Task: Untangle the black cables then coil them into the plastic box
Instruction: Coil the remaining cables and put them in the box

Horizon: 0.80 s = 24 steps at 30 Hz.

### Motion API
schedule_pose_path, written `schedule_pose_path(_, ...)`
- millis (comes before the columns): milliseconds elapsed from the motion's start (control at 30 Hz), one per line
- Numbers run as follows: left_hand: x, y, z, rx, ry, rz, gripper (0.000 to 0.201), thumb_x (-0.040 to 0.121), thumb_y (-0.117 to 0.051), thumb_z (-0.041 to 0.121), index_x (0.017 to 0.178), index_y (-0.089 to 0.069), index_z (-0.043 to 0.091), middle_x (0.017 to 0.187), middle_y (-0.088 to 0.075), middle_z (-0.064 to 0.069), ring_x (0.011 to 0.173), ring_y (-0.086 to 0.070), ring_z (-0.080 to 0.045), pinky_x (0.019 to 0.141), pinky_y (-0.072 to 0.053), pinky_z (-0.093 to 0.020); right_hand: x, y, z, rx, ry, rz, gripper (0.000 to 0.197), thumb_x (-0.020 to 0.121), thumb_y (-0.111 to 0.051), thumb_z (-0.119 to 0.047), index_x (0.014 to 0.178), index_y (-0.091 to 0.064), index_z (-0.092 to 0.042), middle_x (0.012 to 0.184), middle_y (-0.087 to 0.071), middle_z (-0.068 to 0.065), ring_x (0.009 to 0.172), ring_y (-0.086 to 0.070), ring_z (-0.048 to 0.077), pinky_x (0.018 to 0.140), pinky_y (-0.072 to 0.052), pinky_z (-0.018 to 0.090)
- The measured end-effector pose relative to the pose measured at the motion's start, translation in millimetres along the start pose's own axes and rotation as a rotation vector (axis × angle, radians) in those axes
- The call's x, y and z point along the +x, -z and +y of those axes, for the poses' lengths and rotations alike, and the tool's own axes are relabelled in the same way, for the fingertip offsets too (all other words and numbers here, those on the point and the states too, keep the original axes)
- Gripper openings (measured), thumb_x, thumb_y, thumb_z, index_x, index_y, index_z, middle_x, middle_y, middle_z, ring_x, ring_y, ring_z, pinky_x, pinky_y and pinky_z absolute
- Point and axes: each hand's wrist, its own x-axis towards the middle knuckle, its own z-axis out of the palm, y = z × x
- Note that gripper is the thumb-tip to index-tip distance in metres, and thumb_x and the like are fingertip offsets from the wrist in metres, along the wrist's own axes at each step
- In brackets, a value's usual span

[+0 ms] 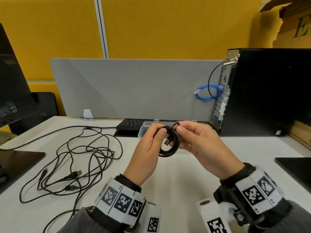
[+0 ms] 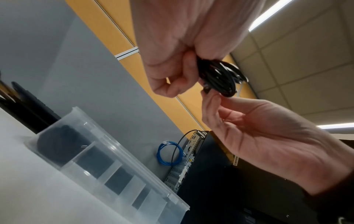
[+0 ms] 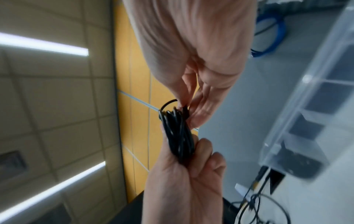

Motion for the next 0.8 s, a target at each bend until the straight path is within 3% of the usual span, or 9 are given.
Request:
schedule_pose_path(100, -0.9, -1.0, -2.8, 0.036, -0.006, 0.005, 0.016, 0.090, -0.038, 0.034, 0.089, -0.053, 0.028, 0.078, -0.059, 0.023, 0.073, -0.053, 0.004, 0.068, -0.041, -0.010, -0.9, -4.6, 4.0, 0.228, -0.149, -0.041, 0.023, 0.095, -0.045, -0.005, 0.106, -0.063, 0.003, 0.088, -0.068, 0.012, 0.073, -0.067, 0.015, 0.067, -0.056, 0.024)
schedule_pose_path(200, 0.1, -0.6, -6.1, 0.054, 0.008, 0.030, 0.015, 0.092, -0.040, 0.034, 0.088, -0.053, 0.026, 0.077, -0.060, 0.023, 0.072, -0.055, 0.004, 0.067, -0.043, -0.013, -1.4, -8.5, 4.7, 0.253, -0.164, -0.030, 0.024, 0.095, -0.044, -0.006, 0.113, -0.059, -0.001, 0.097, -0.067, 0.018, 0.085, -0.067, 0.024, 0.078, -0.058, 0.034)
schedule_pose_path(267, 0.6, 0.7, -7.2, 0.073, 0.030, 0.055, 0.015, 0.097, -0.042, 0.029, 0.087, -0.052, 0.024, 0.075, -0.060, 0.021, 0.070, -0.054, 0.004, 0.066, -0.045, -0.016, -3.1, -11.0, 3.2, 0.169, -0.117, -0.019, 0.026, 0.094, -0.048, -0.018, 0.115, -0.056, -0.005, 0.099, -0.068, 0.019, 0.088, -0.068, 0.027, 0.082, -0.057, 0.038)
schedule_pose_path(333, -0.1, 0.9, -6.9, 0.092, 0.044, 0.063, 0.015, 0.097, -0.041, 0.023, 0.086, -0.051, 0.024, 0.072, -0.058, 0.014, 0.066, -0.053, 0.002, 0.060, -0.043, -0.016, -5.9, -14.3, 2.1, 0.026, -0.075, -0.012, 0.033, 0.087, -0.057, -0.030, 0.112, -0.055, -0.008, 0.096, -0.071, 0.014, 0.088, -0.070, 0.024, 0.078, -0.057, 0.033)
schedule_pose_path(433, -2.3, -3.5, -0.8, 0.027, 0.102, 0.048, 0.016, 0.097, -0.039, 0.023, 0.084, -0.048, 0.021, 0.071, -0.055, 0.004, 0.055, -0.053, -0.005, 0.046, -0.042, -0.020, -6.1, -16.0, 3.9, -0.177, 0.001, 0.057, 0.027, 0.086, -0.060, -0.028, 0.103, -0.055, -0.009, 0.084, -0.074, 0.009, 0.078, -0.071, 0.020, 0.074, -0.056, 0.028)
schedule_pose_path(500, -3.3, -6.2, 4.2, -0.108, 0.164, 0.043, 0.017, 0.095, -0.039, 0.026, 0.084, -0.045, 0.015, 0.068, -0.053, -0.003, 0.048, -0.051, -0.012, 0.042, -0.043, -0.021, -4.2, -13.1, 6.6, -0.264, 0.033, 0.070, 0.023, 0.088, -0.058, -0.029, 0.098, -0.056, -0.008, 0.081, -0.074, 0.010, 0.077, -0.071, 0.022, 0.078, -0.056, 0.032)
schedule_pose_path(567, -3.9, -7.1, 6.5, -0.244, 0.238, 0.007, 0.027, 0.083, -0.048, 0.035, 0.088, -0.045, 0.008, 0.069, -0.053, -0.007, 0.050, -0.052, -0.016, 0.045, -0.050, -0.026, -1.8, -9.0, 9.6, -0.317, 0.031, 0.086, 0.022, 0.088, -0.058, -0.031, 0.094, -0.060, -0.010, 0.084, -0.073, 0.008, 0.082, -0.069, 0.021, 0.081, -0.055, 0.037)
schedule_pose_path(667, -2.7, -5.8, 1.3, -0.255, 0.368, -0.071, 0.050, 0.070, -0.069, 0.027, 0.106, -0.046, 0.001, 0.084, -0.053, -0.012, 0.066, -0.062, -0.014, 0.058, -0.058, -0.035, -0.5, -5.2, 13.9, -0.386, 0.005, 0.077, 0.019, 0.088, -0.058, -0.033, 0.088, -0.065, -0.015, 0.083, -0.071, 0.003, 0.079, -0.065, 0.014, 0.074, -0.051, 0.031)
schedule_pose_path(800, 0.2, -1.1, -5.4, -0.189, 0.511, -0.222, 0.050, 0.069, -0.080, 0.013, 0.113, -0.057, 0.011, 0.100, -0.059, -0.017, 0.079, -0.066, -0.010, 0.068, -0.057, -0.032, -2.0, -5.7, 15.2, -0.529, 0.040, 0.063, 0.017, 0.087, -0.060, -0.032, 0.088, -0.067, -0.016, 0.082, -0.070, -0.002, 0.078, -0.061, 0.007, 0.073, -0.048, 0.023)
